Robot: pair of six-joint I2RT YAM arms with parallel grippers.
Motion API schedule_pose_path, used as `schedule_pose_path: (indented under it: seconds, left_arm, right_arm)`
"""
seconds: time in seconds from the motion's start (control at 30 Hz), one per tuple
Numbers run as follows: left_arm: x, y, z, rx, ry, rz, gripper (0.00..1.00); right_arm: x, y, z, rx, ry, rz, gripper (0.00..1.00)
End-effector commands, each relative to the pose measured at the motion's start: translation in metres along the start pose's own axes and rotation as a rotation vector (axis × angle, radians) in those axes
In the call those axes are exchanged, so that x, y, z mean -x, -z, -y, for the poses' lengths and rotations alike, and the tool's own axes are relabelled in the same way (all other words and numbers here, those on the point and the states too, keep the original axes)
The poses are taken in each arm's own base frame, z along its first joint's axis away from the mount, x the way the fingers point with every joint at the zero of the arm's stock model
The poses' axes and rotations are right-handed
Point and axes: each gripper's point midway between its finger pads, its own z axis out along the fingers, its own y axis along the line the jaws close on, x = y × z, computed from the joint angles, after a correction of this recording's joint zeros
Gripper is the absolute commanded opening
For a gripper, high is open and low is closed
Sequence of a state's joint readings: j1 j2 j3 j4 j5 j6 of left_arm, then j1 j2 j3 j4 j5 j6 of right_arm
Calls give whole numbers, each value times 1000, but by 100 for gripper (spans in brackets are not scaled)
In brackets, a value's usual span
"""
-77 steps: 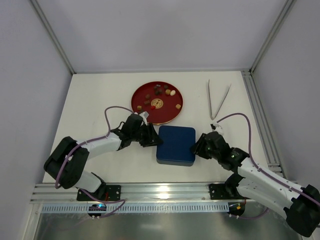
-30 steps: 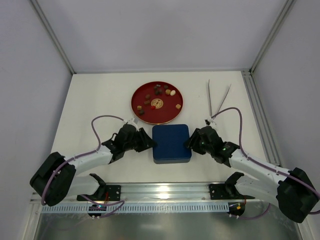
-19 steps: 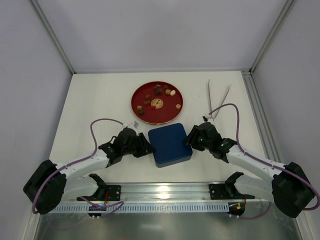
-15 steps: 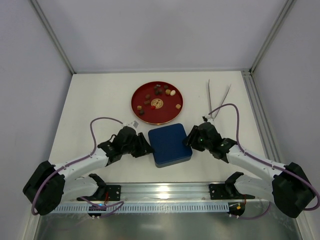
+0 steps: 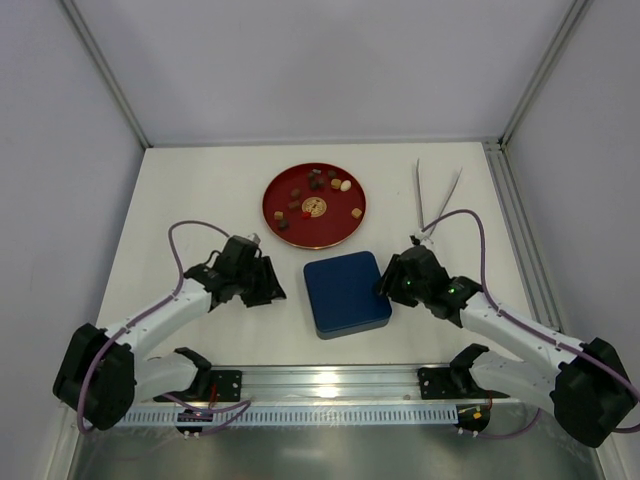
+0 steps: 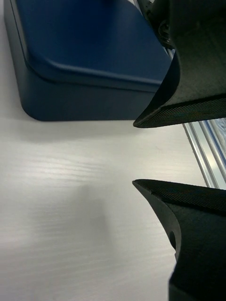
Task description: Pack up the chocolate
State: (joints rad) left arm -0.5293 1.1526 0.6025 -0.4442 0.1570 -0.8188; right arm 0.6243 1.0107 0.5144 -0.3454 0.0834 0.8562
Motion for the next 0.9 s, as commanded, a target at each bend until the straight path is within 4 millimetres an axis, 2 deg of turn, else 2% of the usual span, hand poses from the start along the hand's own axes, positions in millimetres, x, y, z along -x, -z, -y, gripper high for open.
schedule_pose_path:
  seconds: [0.0, 0.1, 0.13, 0.17, 0.33, 0.4, 0.6, 0.87]
  left_arm:
    - [22, 12, 24, -65, -50, 33, 48]
    - [35, 12, 43, -117, -46, 54, 50]
    - [35, 7, 45, -123, -43, 40, 51]
    - [40, 7, 56, -164, -39, 43, 51]
    - [49, -10, 72, -223, -25, 37, 56]
    - [56, -11, 81, -253, -27, 50, 57]
    - [60, -21, 82, -247, -20, 55, 57]
    - [56, -42, 62, -158, -2, 37, 51]
  right_arm:
    - [-16, 5, 34, -132, 70, -71, 51]
    - [-17, 2, 32, -125, 67, -75, 51]
    - [-18, 1, 31, -121, 64, -80, 51]
    - [-20, -1, 32, -126, 67, -87, 51]
    - [-19, -3, 31, -121, 65, -86, 51]
    - [-21, -4, 33, -129, 68, -93, 52]
    - [-24, -5, 36, -135, 66, -100, 52]
    - [-27, -7, 37, -130, 66, -106, 51]
